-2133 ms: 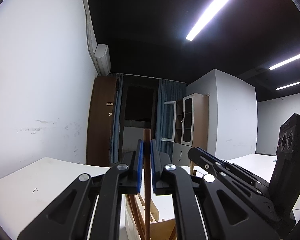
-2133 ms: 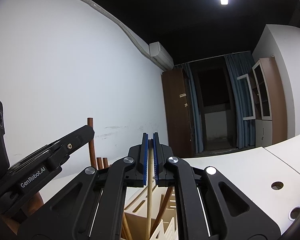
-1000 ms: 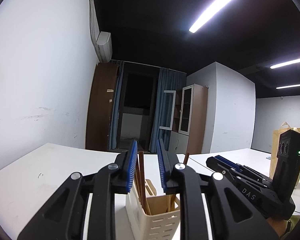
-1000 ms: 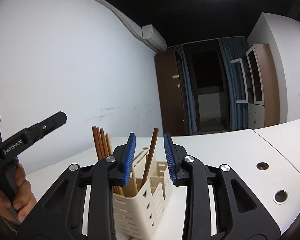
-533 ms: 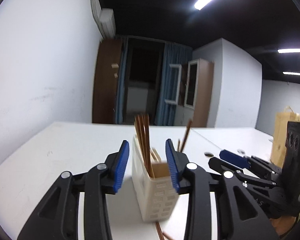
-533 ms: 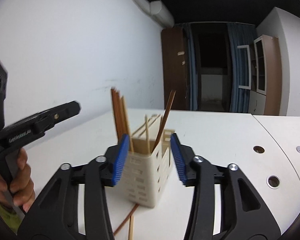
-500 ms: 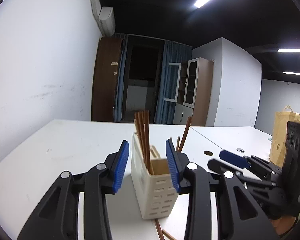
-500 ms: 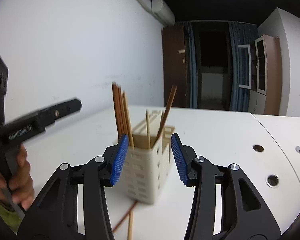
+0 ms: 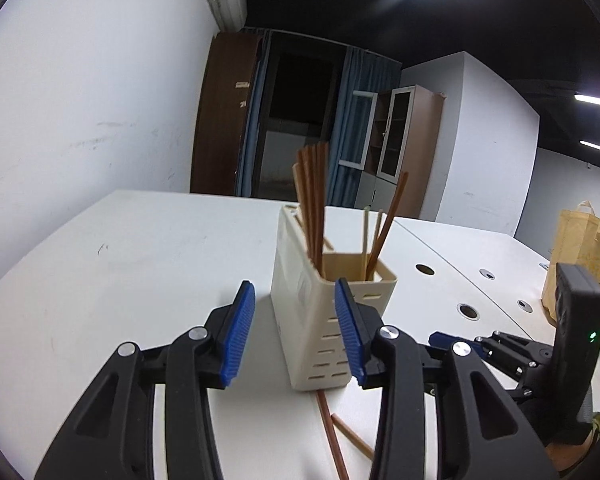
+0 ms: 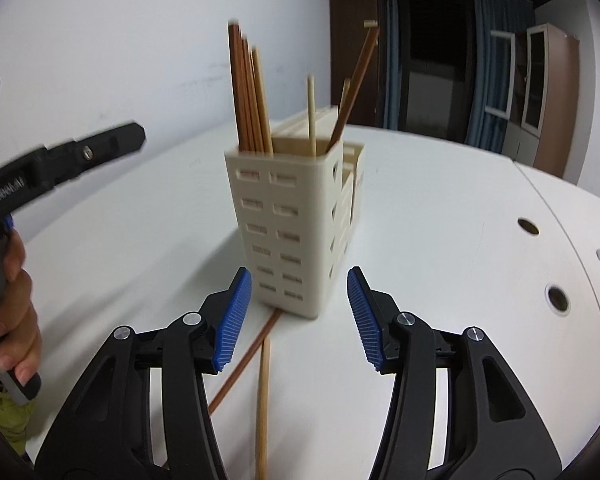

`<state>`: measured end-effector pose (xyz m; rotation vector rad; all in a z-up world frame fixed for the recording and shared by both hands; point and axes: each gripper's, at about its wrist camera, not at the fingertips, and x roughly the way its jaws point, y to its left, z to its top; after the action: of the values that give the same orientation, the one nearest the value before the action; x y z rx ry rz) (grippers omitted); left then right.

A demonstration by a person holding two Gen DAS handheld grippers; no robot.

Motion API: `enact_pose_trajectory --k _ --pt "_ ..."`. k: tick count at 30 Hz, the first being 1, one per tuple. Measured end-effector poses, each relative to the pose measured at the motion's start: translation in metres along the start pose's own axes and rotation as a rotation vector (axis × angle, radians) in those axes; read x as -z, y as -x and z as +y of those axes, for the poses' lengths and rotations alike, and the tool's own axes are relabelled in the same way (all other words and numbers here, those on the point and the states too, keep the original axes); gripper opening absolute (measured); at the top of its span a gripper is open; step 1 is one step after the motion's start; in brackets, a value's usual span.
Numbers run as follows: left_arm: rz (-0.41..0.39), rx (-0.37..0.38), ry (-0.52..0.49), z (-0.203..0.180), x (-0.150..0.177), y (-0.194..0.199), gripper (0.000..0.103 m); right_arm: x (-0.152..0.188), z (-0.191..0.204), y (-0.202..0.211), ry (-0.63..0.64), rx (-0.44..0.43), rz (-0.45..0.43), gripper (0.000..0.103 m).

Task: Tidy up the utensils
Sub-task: 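Move the open right tool down to the last light chopstick, then close the right tool on the light wooden chopstick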

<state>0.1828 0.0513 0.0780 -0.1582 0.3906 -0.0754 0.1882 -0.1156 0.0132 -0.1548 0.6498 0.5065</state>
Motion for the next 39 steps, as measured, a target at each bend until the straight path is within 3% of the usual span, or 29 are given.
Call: enact_pose_trajectory --k 17,29,33,39 --pt "0.056 -0.038 0.010 0.011 0.009 0.001 0.041 0.036 0.008 -0.066 0.034 -0.026 0.299 0.048" --pt "0.064 -0.037 -0.006 0.007 0.013 0.001 0.042 0.057 0.016 -0.091 0.059 -0.027 0.374 0.047" --pt "0.088 -0.030 -0.024 0.003 0.017 -0.004 0.042 0.067 0.020 -0.098 0.066 -0.024 0.391 0.040" --pt "0.168 -0.035 -0.055 -0.003 0.024 -0.020 0.042 0.072 0.015 -0.093 0.058 -0.024 0.396 0.018"
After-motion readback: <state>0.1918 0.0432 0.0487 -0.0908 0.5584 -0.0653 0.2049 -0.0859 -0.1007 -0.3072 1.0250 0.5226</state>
